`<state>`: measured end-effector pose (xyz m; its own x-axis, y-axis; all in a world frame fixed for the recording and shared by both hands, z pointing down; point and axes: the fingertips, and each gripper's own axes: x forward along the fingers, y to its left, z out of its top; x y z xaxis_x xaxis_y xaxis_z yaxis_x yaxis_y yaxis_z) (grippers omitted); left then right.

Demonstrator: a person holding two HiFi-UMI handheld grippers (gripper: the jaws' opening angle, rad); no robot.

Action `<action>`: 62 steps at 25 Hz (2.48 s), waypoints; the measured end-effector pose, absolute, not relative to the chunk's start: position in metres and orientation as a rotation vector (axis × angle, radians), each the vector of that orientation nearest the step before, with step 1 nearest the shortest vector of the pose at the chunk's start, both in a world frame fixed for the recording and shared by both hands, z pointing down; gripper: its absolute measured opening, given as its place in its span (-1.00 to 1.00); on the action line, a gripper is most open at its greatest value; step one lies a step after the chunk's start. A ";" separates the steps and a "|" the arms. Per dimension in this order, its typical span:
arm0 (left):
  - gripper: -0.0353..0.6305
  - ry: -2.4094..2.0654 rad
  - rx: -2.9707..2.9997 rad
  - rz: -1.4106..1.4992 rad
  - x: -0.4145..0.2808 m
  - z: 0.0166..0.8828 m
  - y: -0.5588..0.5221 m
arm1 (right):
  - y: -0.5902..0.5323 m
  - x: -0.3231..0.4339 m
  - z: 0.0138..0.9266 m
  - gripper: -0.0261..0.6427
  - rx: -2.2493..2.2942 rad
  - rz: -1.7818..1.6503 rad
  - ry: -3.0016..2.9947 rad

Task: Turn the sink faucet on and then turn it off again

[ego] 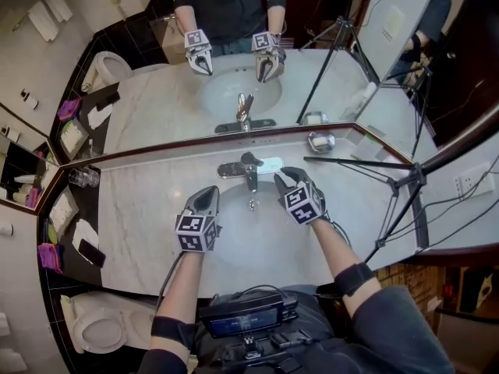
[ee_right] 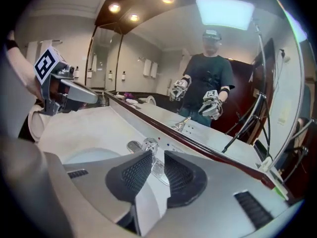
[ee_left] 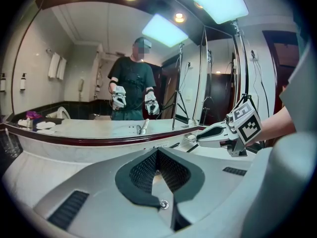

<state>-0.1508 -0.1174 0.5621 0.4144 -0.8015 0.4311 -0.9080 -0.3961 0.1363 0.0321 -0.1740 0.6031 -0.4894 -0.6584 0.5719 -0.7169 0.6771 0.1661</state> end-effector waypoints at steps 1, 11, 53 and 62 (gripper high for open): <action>-0.89 -1.475 2.322 0.424 -0.152 0.563 -0.117 | -0.177 0.027 0.606 -0.58 1.020 0.077 -2.265; -0.89 -1.492 2.299 0.426 -0.163 0.566 -0.117 | -0.199 -0.015 0.629 -0.32 0.629 -0.479 -2.023; -0.89 -1.459 2.289 0.438 -0.158 0.577 -0.126 | -0.195 -0.023 0.681 -0.47 0.351 -0.747 -1.747; -0.89 -1.457 2.294 0.436 -0.154 0.576 -0.127 | -0.195 -0.020 0.688 -0.48 0.346 -0.737 -1.728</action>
